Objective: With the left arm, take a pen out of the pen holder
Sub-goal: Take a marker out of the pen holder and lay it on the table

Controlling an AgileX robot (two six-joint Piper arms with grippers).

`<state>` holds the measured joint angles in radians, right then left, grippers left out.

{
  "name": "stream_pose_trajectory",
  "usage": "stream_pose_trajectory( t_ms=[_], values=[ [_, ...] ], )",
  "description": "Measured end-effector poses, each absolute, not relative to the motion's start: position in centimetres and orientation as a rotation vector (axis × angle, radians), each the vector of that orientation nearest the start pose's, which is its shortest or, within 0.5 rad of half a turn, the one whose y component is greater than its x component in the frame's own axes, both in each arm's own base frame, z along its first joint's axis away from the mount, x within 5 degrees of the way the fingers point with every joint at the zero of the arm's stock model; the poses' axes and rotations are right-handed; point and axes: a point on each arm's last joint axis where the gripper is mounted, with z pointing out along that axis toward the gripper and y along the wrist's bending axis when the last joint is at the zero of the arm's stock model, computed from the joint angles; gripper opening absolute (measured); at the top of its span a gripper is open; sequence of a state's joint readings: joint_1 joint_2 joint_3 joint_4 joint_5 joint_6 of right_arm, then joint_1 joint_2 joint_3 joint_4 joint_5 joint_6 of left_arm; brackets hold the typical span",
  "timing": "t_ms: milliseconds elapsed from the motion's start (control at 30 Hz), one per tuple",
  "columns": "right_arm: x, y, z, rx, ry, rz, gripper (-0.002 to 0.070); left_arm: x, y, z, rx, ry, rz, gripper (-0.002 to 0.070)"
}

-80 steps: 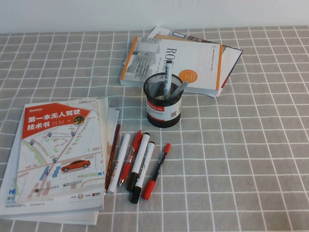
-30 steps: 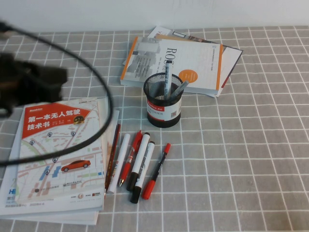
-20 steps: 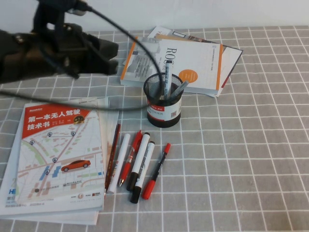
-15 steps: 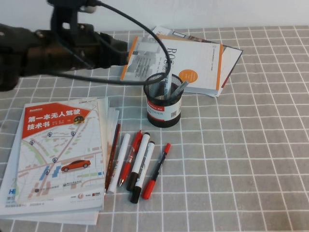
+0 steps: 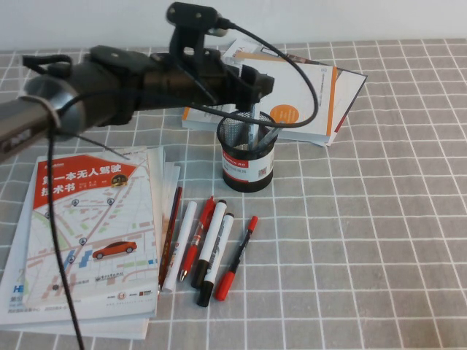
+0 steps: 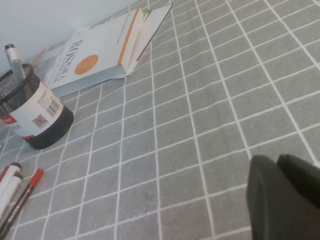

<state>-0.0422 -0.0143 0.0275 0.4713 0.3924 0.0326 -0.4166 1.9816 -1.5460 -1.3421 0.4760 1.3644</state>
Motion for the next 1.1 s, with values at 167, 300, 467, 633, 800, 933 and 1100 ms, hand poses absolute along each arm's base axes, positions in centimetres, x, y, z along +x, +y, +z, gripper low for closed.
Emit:
stream_pose_trajectory(
  t_ms=[167,300,467,633,800,933,1100],
  values=[
    [5.2,1.4,17.3,0.356,1.837,0.46,-0.0013,42.0,-23.6,25.3,0.737,1.914,-0.683,0.0515],
    [5.2,1.4,17.3,0.356,1.837,0.46,-0.0013,42.6,-23.8,24.2,0.707,1.934,-0.685,0.0515],
    [5.2,1.4,17.3,0.356,1.837,0.46,-0.0013,42.9,-23.9,23.1,0.67,1.961,-0.709,0.0515],
    [5.2,1.4,17.3,0.356,1.837,0.46,-0.0013,43.0,-23.9,22.9,0.658,1.967,-0.715,0.0449],
    [5.2,1.4,17.3,0.356,1.837,0.46,-0.0013,43.0,-23.9,22.9,0.651,1.967,-0.717,0.0251],
    [5.2,1.4,17.3,0.356,1.837,0.46,-0.0013,43.0,-24.0,22.9,0.653,1.966,-0.722,0.0118],
    [5.2,1.4,17.3,0.356,1.837,0.46,-0.0013,43.0,-24.0,23.0,0.655,1.964,-0.728,0.011]
  ],
)
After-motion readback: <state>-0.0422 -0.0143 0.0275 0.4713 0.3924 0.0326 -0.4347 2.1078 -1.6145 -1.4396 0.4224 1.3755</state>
